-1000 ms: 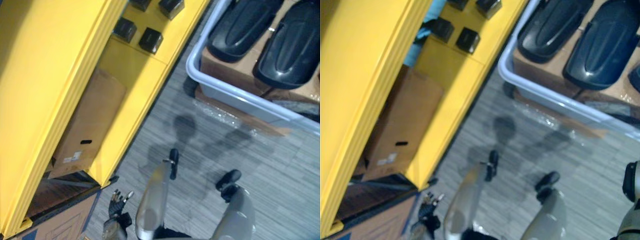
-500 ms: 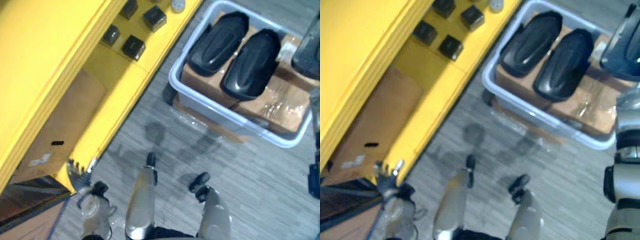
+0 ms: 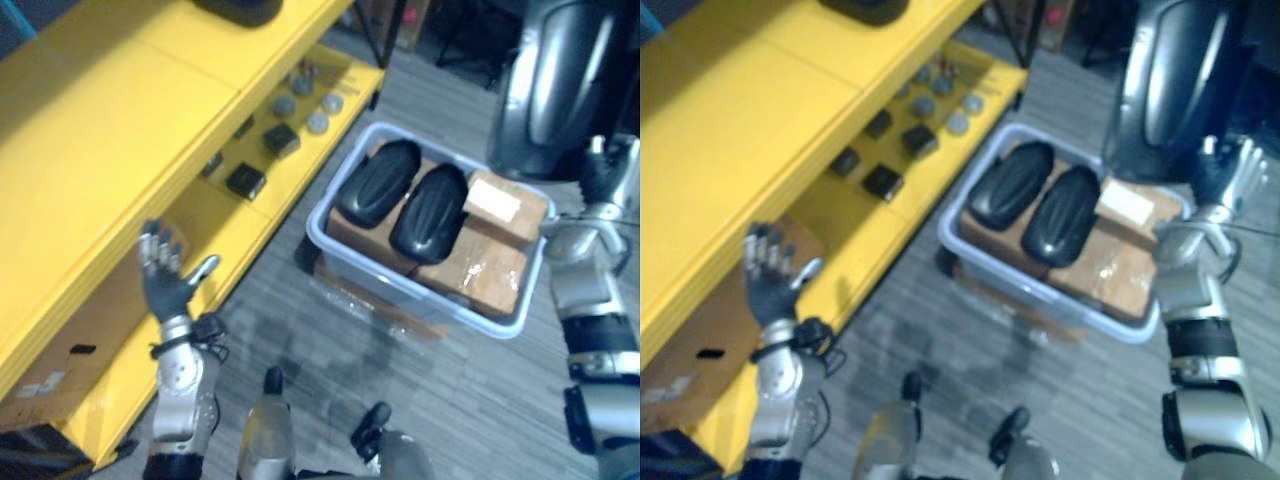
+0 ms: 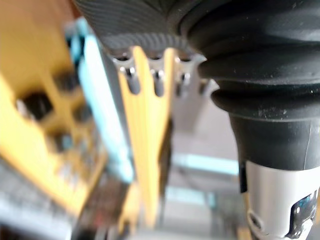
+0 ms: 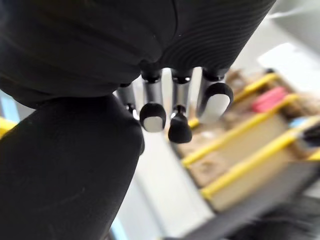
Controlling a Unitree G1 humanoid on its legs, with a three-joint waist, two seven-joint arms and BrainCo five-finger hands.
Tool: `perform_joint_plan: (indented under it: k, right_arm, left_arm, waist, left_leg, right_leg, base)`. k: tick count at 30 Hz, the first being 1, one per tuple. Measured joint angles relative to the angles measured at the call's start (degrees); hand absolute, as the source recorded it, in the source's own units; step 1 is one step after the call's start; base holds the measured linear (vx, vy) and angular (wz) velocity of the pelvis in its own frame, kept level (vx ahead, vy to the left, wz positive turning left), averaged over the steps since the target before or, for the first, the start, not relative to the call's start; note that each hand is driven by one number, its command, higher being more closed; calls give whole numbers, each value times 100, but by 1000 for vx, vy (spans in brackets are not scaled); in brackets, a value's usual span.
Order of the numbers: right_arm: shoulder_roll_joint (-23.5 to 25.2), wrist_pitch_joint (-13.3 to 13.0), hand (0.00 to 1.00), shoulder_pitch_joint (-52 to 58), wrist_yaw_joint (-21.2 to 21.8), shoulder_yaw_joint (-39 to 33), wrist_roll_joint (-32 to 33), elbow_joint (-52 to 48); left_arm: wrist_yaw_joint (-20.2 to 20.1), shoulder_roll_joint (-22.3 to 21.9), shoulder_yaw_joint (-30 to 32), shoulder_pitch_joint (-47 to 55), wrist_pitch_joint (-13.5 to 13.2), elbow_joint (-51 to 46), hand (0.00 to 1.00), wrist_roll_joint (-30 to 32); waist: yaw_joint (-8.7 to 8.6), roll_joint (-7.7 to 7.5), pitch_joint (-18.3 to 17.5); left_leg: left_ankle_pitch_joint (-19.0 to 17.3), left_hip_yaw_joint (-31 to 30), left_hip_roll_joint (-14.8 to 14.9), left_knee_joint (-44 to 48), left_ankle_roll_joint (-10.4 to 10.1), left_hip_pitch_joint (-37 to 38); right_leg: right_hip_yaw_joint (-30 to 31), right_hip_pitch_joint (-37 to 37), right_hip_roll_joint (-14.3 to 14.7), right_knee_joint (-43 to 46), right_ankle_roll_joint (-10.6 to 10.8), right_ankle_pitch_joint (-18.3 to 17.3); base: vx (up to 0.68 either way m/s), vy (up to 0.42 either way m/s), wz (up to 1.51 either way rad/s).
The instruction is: Walk over and take plastic housings, then place them on the shelf
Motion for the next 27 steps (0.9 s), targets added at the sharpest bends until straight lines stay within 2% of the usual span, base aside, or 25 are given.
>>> perform_joint_plan:
  k: [3,5,6,9,12,17,27]
  right_arm:
    - [297,-566,100,47,95,255,-580,-197]
    - [572,-864,100,83,95,424,-933,-203]
    - [675,-986,100,120,95,519,-1067,-203]
    - [789,-1510,100,124,99,806,-1499,-208]
    - [814,-1780,100,128,97,938,-1836,-208]
    - [987,-1940,100,360,69,1050,-2221,-209]
    - [1224,-2240,100,864,82,1287,-2353,-208]
  left_arm:
    - [-304,-15,-274,-563,593,376,0,-763]
    - [-361,-12,-372,-855,885,786,0,-1450]
    - [-352,-12,-401,-921,942,970,0,-1700]
    - [-331,-18,-412,-994,956,1267,0,-2322]
    - [-339,-19,-411,-1045,898,1441,0,-2604]
    - [-361,-57,-428,-1047,810,1585,0,-2540]
    - [-336,-197,-566,-1010,647,1575,0,-2536]
  waist:
    - [-71,-25,-290]
    - [-190,-32,-398]
    - [-192,-50,-477]
    - [-294,-72,-537]
    - [-304,-86,-557]
    - [-305,-125,-837]
    - [-308,-172,-895]
  left_leg:
    - [16,133,-49,-154,24,181]
    - [44,198,-72,-248,41,348]
    - [44,269,-67,-274,41,373]
    - [64,290,-57,-303,22,392]
    - [104,283,-51,-318,6,395]
    - [111,273,-55,-323,0,412]
    - [136,276,-67,-434,-3,516]
  right_leg:
    - [131,92,3,-203,33,113]
    - [150,241,8,-311,34,156]
    - [193,229,15,-340,35,156]
    - [262,238,57,-418,20,192]
    - [271,244,101,-437,-4,210]
    - [267,322,125,-548,6,257]
    - [273,398,134,-587,2,266]
  base:
    - [6,26,-26]
    - [-3,26,-12]
    - [-20,16,-20]
    - [-30,-5,-10]
    - [-56,-1,-1]
    - [-7,5,1]
    - [-22,8,0]
